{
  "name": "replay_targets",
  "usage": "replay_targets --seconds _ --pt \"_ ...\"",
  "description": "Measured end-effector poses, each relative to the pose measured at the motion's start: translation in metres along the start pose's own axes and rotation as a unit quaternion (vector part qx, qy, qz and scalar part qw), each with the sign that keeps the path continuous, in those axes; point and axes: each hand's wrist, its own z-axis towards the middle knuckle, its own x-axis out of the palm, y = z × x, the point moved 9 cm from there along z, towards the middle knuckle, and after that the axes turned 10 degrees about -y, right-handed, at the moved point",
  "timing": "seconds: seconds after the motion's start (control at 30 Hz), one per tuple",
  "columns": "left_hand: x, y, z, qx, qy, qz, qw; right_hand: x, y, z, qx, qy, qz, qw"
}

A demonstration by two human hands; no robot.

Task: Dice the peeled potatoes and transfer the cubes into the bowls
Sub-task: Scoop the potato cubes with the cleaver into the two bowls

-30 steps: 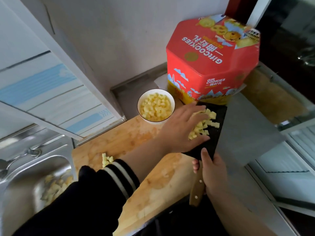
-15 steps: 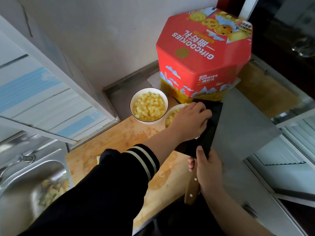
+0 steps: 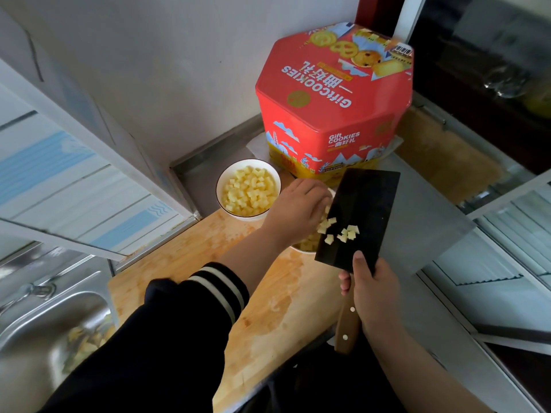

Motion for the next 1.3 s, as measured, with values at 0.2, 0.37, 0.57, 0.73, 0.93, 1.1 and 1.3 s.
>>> replay_targets --seconds 0.2,0.37,0.57,0.73,0.93,1.1,1.3 --pt "0.012 -0.064 -0.026 0.115 0.088 -0.038 0.989 0.001 0.005 0.001 -0.025 0.007 0.025 0.999" --pt "0.018 -0.059 -0.028 0.109 0.093 -0.017 0.99 0.003 0.004 -0.005 -0.013 0.009 0.031 0.999" --pt "0.011 -0.011 -0.047 0.062 0.086 0.056 0.993 -0.005 0.013 -0.009 -0.048 -0.013 0.005 0.999" --pt "-0.012 -0.009 -0.059 0.052 0.04 0.093 0.994 -0.01 0.02 -0.01 -0.054 -0.023 0.01 0.998" --pt "-0.034 -0.002 -0.066 -0.027 0.044 0.06 0.997 -0.01 0.022 -0.021 -0.101 -0.025 -0.018 0.994" --pt "-0.109 0.067 -0.132 -0.244 -0.166 0.026 0.955 0.005 0.028 -0.044 -0.176 0.035 -0.025 0.983" --pt "-0.124 0.159 -0.265 -0.473 -0.063 0.097 0.874 0.05 0.006 -0.071 -0.205 0.179 -0.08 0.959"
